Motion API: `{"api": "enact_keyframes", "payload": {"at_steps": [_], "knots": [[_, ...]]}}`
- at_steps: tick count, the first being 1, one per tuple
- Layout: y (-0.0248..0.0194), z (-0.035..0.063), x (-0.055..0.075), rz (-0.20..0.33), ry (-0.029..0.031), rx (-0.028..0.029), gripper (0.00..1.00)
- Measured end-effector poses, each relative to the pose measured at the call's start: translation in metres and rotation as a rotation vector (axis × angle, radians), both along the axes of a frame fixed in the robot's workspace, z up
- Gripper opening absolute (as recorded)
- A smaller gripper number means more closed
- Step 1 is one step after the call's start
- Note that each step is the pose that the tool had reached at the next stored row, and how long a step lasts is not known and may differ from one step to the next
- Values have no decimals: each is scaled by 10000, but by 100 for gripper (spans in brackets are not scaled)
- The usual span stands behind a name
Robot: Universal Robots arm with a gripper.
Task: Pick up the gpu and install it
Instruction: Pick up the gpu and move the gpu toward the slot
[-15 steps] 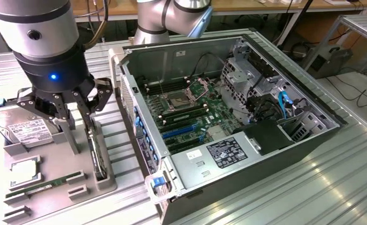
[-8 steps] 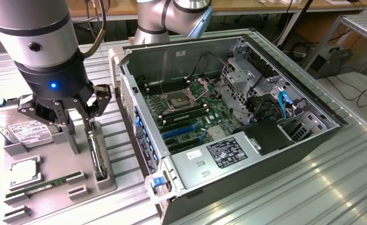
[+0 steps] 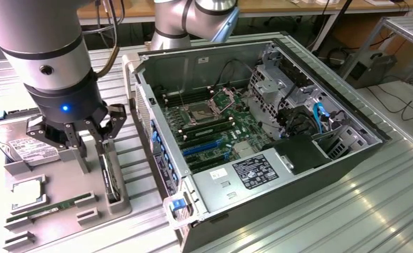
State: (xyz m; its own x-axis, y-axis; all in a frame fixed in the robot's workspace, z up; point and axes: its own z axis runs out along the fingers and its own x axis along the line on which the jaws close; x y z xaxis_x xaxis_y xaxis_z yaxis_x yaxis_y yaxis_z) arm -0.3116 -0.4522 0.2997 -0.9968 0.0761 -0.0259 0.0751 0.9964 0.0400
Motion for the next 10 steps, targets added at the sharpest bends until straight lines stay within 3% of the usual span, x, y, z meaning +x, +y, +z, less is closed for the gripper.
{"api": "enact_keyframes", "payload": {"at_steps": [4,10], "knots": [[-2,-81,17,0,-48,0,36],[-27,-179,62,0,-64,-1,36]]}}
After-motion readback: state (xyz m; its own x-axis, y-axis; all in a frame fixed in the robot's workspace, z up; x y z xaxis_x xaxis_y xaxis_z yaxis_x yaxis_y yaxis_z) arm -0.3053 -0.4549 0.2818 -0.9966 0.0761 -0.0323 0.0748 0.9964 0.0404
